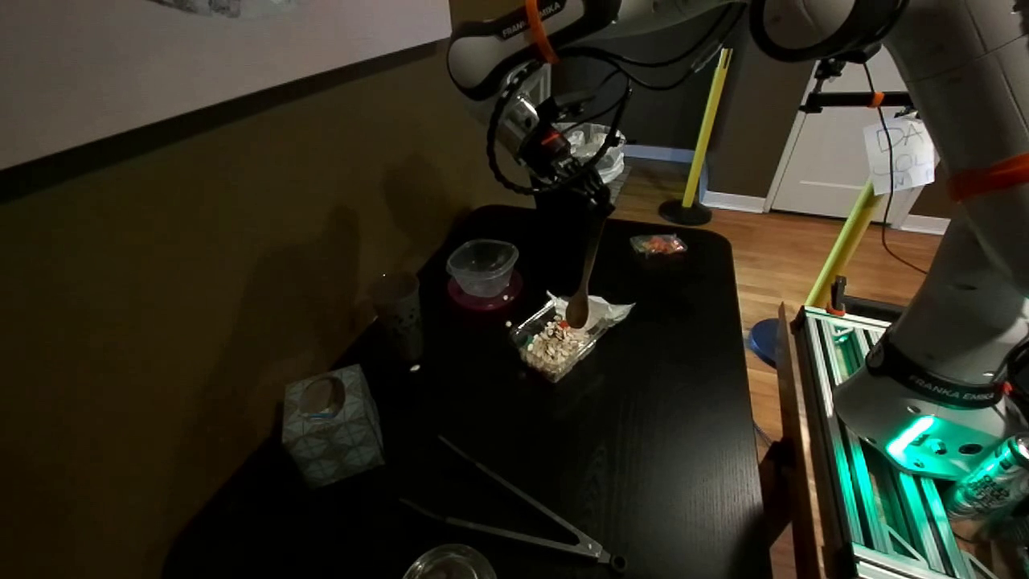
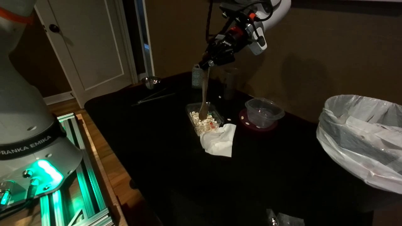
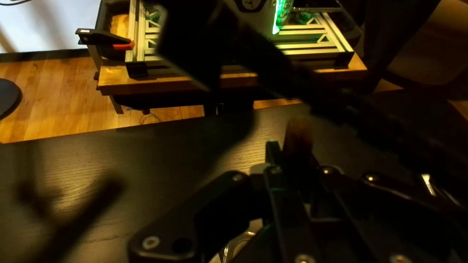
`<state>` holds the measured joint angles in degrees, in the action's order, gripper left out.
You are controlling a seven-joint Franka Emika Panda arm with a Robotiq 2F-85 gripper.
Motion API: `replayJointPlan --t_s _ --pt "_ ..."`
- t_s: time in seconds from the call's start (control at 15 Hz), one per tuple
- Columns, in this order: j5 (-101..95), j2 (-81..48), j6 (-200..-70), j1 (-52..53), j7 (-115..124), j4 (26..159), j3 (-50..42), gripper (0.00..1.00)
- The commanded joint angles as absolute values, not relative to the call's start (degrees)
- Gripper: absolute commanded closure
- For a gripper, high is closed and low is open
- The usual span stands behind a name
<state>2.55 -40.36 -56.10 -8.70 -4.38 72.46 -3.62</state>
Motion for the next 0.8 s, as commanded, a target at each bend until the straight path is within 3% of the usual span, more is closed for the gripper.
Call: replayJointPlan --t_s 0.0,0.73 --pt "5.41 -43.73 -54.52 -9.43 -0.91 68.40 -3.99 0.97" --pt "10.30 -48.42 -50.25 -11.65 1.49 62.83 -4.19 0.97"
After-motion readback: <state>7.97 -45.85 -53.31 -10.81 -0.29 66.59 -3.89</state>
